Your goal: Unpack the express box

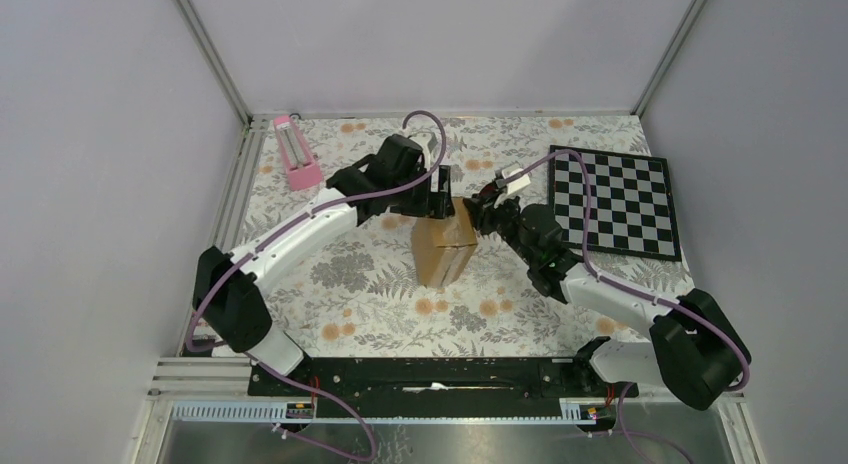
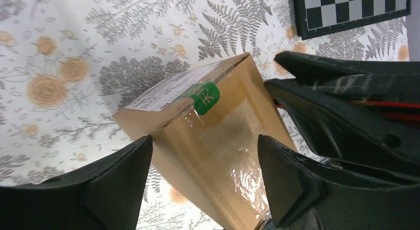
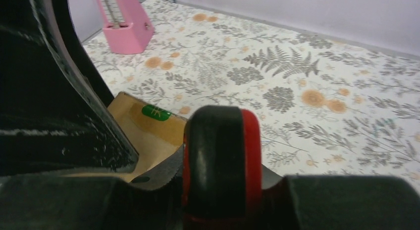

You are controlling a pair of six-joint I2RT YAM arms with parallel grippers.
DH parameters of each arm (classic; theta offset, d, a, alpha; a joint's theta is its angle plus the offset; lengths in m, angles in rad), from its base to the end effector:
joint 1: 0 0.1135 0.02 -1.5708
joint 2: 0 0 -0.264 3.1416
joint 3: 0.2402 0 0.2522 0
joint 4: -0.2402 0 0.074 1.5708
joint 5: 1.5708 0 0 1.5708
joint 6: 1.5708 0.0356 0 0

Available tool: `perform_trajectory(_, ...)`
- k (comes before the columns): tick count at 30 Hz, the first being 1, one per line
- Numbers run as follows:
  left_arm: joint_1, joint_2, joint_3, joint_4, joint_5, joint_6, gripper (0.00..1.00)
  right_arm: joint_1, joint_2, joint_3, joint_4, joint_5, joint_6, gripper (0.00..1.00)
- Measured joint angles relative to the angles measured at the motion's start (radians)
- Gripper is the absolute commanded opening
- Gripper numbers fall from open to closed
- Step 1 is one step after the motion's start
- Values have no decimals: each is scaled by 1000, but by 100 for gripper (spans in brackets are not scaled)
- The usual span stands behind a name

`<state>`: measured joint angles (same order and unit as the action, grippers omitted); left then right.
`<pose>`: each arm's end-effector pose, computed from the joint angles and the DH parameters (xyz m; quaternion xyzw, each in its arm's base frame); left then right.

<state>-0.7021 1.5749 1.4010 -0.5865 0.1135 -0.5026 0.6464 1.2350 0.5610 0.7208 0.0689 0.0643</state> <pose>0.2661 -0.2304 0.3188 0.1136 0.9108 -0.2659 0.2948 0.2180 0.1614 0.2619 -0.1741 0.6681 0.2293 0.6861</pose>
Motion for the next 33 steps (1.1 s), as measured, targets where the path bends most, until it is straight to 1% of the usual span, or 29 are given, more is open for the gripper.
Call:
perform_trajectory(4,0,-37,29,-44,-48,28,75,0,27,16,12,-48,34,0)
perform_trajectory(9,0,-72,43,-51,-63,35,74,0,41,58,27,-92,61,0)
perform_trajectory(13,19,-111,-13,-38,-64,26,74,1,76,96,52,-126,98,0)
perform_trajectory(15,46,-134,-62,-39,-65,19,74,1,88,99,55,-135,110,0)
perform_trajectory(18,82,-148,-86,-39,-66,14,74,2,94,99,51,-134,117,0)
perform_trajectory(21,105,-174,-86,-42,-105,9,70,2,94,100,47,-131,117,0)
perform_trajectory(23,121,-205,-98,-34,-134,-1,64,2,94,100,47,-130,117,0)
perform_trajectory(26,180,-281,-173,-7,-149,-31,61,2,96,102,44,-127,117,0)
perform_trajectory(27,211,-302,-204,-3,-155,-41,57,2,98,106,42,-122,117,0)
perform_trajectory(28,234,-312,-230,2,-163,-48,55,2,102,109,39,-115,117,0)
perform_trajectory(30,275,-312,-289,14,-178,-63,52,2,110,115,31,-109,117,0)
perform_trajectory(33,284,-280,-377,41,-164,-79,50,3,122,126,12,-103,114,0)
